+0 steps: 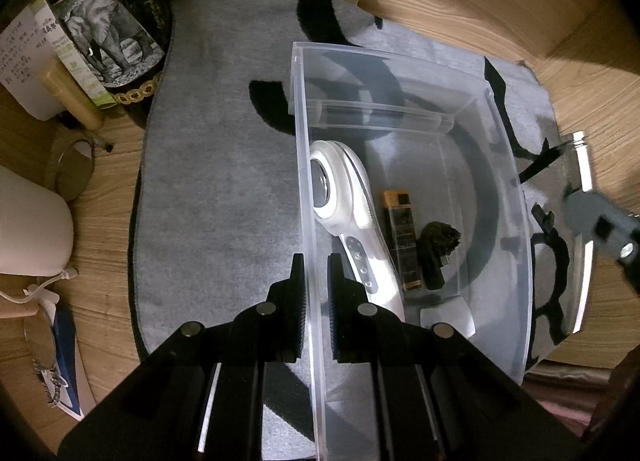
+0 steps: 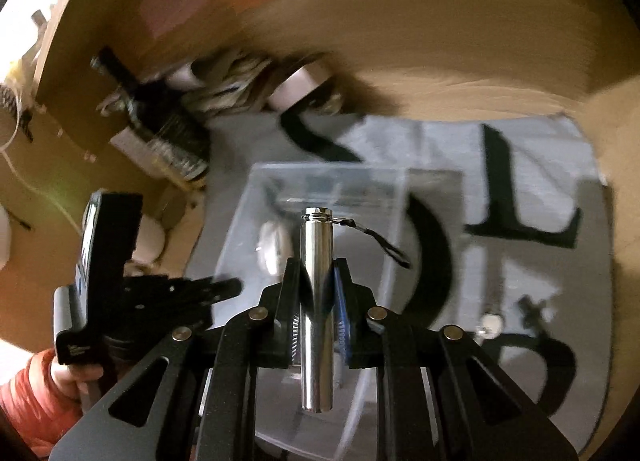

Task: Organize rigid objects
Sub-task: 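Carry the silver flashlight into the clear box and release it with the right tool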

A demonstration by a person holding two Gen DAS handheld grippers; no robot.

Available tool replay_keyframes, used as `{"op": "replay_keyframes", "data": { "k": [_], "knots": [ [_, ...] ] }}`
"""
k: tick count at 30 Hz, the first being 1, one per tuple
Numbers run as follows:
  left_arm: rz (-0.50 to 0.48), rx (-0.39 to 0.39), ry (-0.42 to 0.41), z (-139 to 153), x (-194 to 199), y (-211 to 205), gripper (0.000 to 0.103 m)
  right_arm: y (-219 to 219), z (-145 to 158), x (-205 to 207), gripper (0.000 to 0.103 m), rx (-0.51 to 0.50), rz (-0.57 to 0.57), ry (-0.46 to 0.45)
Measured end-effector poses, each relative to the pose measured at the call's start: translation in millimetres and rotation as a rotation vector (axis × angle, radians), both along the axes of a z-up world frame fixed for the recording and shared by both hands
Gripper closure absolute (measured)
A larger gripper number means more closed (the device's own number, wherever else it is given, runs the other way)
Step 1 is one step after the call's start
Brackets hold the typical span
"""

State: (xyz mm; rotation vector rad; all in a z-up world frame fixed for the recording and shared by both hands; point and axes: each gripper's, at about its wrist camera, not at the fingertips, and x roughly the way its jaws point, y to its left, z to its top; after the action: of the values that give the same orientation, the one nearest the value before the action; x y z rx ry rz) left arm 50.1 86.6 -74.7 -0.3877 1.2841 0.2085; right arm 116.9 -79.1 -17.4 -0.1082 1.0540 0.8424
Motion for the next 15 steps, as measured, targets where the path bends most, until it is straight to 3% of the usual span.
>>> {"op": "replay_keyframes", "data": {
  "k": [6,15],
  "knots": [
    [0.003,-0.003,0.0,0,0,0,0.096,28,-19,-10,0.089,-0.037,0.091,0.029],
    [0.01,-0.006,0.002,0,0,-1,0.096,40,-60,1,0.089,-0.137,0.088,0.114]
  ]
}}
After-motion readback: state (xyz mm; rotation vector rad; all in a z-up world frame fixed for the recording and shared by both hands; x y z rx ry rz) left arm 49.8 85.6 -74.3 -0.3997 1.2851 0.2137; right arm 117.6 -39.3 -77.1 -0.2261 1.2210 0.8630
